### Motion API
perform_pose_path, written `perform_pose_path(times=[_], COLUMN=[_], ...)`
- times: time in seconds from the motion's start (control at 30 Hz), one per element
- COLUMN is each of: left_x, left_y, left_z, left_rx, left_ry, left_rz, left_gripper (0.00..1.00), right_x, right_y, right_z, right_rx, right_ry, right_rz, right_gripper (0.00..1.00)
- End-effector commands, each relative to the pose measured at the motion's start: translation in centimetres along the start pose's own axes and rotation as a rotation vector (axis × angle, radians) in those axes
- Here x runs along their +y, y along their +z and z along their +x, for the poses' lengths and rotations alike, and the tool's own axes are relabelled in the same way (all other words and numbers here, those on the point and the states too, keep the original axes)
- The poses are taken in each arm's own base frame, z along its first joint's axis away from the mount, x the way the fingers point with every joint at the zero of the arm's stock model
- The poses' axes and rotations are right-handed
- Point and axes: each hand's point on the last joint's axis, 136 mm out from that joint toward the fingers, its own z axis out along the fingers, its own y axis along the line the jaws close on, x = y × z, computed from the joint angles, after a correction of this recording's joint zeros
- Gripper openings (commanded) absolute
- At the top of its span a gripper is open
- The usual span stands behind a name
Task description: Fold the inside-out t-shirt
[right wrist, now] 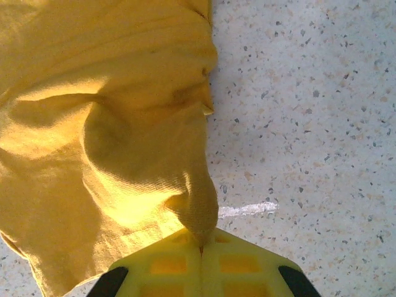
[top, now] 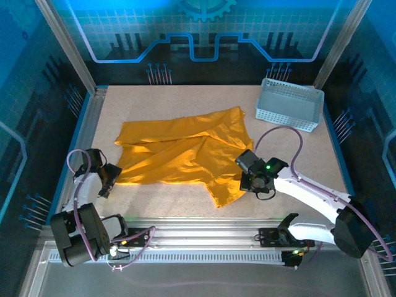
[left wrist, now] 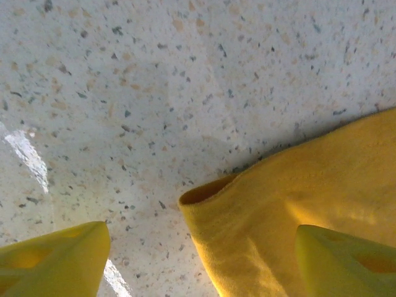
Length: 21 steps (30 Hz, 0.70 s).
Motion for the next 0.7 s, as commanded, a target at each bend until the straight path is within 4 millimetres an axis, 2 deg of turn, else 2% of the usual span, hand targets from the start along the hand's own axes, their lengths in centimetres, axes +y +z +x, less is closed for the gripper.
perform_pose_path(times=[0.0,0.2,0.37,0.5,0.67], left_x=[0.9,-0.4,-0.6,-1.0,-2.7], left_y=[0.5,1.8,3.1,2.9,2.1], left_z=[0.6,0.3,0.0,-0.5,-1.0], left_rx=[0.021,0.029,0.046,0.024,0.003], left_ry=[0.015,0.041,0.036,0.036,0.046], left_rz=[-0.073,-0.139,-0.188,-0.185,-0.118], left_gripper=[0.75,0.70,0.54,0.43,0.28], right_x=[0.6,1.2,1.0,0.4,-1.2], right_y=[0.0,0.7,0.9,0.9,0.1], right_z=[-1.6,-2.0,-2.2,-2.4,-3.1], right_rx=[-0.043,-0.032,-0.035,-0.041,-0.073], right_ry=[-0.012,-0.024,-0.023,-0.022,0.001], right_rz=[-0.011,-0.050,-0.069,-0.067,-0.042], right_gripper=[0.00,0.00,0.00,0.00,0.00])
